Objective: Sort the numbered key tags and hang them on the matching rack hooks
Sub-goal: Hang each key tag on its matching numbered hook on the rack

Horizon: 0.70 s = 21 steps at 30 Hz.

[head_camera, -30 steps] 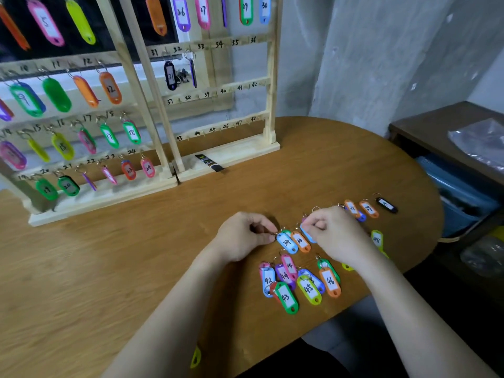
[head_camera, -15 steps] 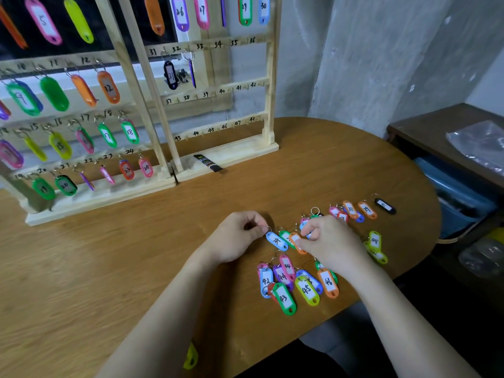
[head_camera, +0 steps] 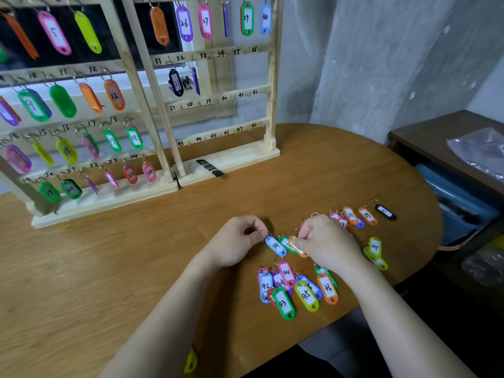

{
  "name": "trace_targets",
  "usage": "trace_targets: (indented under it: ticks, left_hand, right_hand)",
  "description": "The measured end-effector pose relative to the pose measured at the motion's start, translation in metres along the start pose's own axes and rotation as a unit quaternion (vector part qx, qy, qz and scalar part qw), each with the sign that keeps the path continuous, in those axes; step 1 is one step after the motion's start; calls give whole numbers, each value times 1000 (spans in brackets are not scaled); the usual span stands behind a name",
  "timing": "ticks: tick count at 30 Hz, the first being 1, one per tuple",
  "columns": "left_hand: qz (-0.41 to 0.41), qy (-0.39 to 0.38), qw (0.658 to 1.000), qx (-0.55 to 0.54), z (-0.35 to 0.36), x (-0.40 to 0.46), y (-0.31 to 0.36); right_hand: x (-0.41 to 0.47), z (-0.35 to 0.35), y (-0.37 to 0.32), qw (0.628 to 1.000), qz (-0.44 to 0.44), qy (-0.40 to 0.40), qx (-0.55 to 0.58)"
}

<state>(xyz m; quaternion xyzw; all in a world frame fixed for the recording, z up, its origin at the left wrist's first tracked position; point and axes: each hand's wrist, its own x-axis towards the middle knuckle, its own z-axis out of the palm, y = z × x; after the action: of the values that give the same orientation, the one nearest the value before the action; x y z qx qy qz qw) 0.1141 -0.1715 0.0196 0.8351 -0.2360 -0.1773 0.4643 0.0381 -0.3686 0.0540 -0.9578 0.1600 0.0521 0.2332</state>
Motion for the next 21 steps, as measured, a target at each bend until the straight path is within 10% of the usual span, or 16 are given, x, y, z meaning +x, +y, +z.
trace_targets:
  ticks: [21]
  left_hand:
    - [-28,-21,992,122,-20,-1,8]
  right_hand:
    - [10,5,3,998,-58,35,-10]
